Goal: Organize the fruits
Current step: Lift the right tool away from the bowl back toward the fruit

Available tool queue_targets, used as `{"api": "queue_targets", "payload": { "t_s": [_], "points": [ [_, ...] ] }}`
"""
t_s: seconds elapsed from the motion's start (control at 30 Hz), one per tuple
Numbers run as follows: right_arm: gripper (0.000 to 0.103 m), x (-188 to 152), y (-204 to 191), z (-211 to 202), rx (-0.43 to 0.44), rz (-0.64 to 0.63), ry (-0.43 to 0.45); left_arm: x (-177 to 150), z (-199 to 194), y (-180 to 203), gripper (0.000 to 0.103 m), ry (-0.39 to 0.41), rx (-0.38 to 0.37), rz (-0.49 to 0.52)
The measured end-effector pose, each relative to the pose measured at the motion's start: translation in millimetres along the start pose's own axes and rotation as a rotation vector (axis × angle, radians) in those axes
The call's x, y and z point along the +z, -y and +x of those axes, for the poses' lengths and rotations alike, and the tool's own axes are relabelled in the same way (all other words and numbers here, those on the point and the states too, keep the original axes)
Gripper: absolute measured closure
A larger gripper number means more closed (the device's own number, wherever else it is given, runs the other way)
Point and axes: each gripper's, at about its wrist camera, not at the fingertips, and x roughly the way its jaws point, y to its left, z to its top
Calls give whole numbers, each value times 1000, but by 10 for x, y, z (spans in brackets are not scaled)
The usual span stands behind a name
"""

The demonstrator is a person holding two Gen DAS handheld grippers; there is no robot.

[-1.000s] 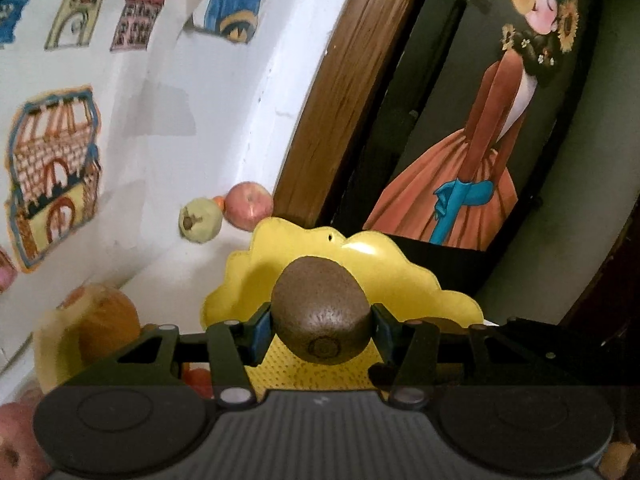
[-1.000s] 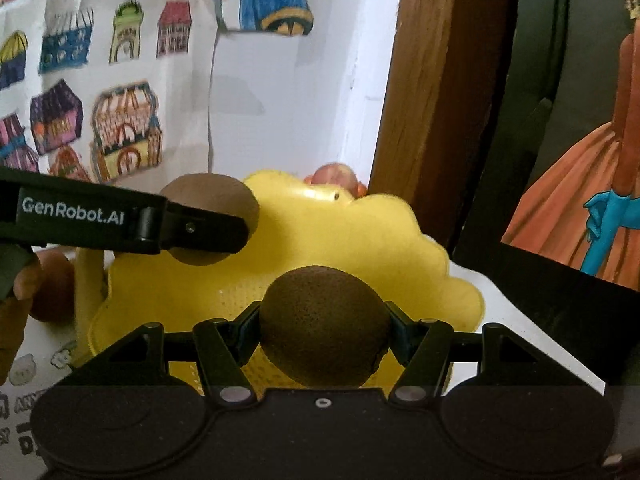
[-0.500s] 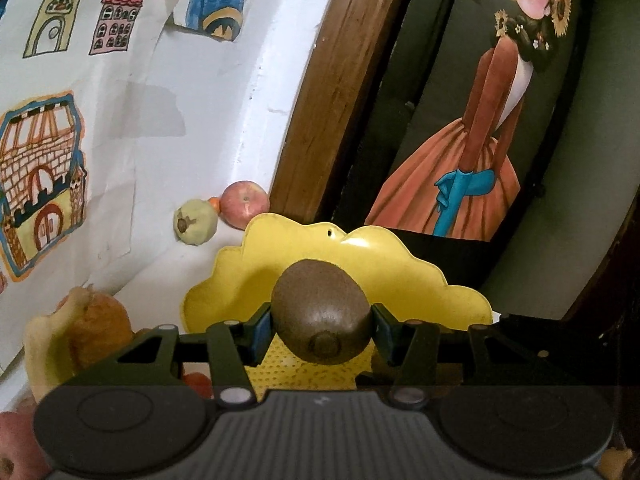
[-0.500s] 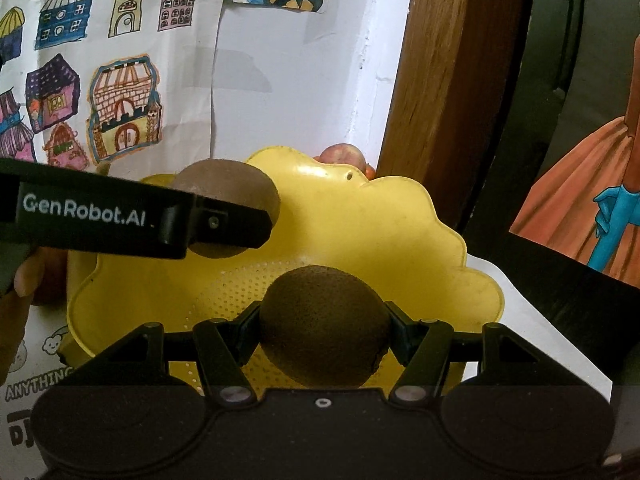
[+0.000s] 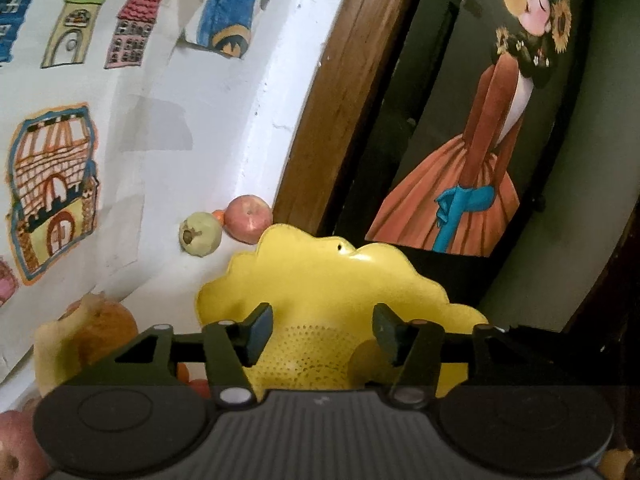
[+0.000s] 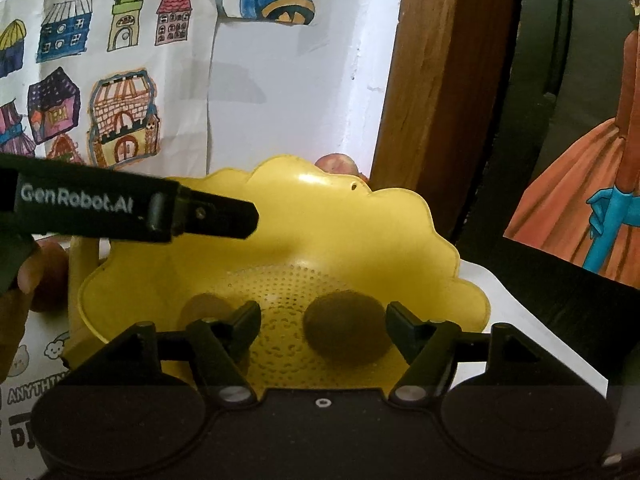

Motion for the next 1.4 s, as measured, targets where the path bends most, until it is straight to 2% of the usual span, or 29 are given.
{"api": "queue_targets", "payload": {
  "t_s": [0.17, 0.27, 0.43, 0.6, 0.83, 1.03, 1.4],
  "points": [
    [19, -29, -36, -167, 0, 6, 82, 13, -168, 45, 24, 60, 21, 23],
    [15, -14, -81, -319, -5, 0, 142, 41, -317, 76, 19, 94, 31, 29],
    [9, 22, -166, -667, -19, -16, 246, 46, -660, 173, 10, 159, 50, 58],
    [6, -18, -284, -1049, -39, -35, 313, 37, -1108, 230, 2, 234, 47, 61],
    [1, -146, -509, -1618, -60, -30, 400, -47, -1689, 315, 1, 305, 56, 91],
    [1, -332, -816, -2081, -75, 1, 448, -222, -2187, 281, 0, 349, 70, 87],
    [1, -681, -1381, -2520, -102, 29, 410, -691, -2886, 118, 0, 353, 140, 126]
  ]
}}
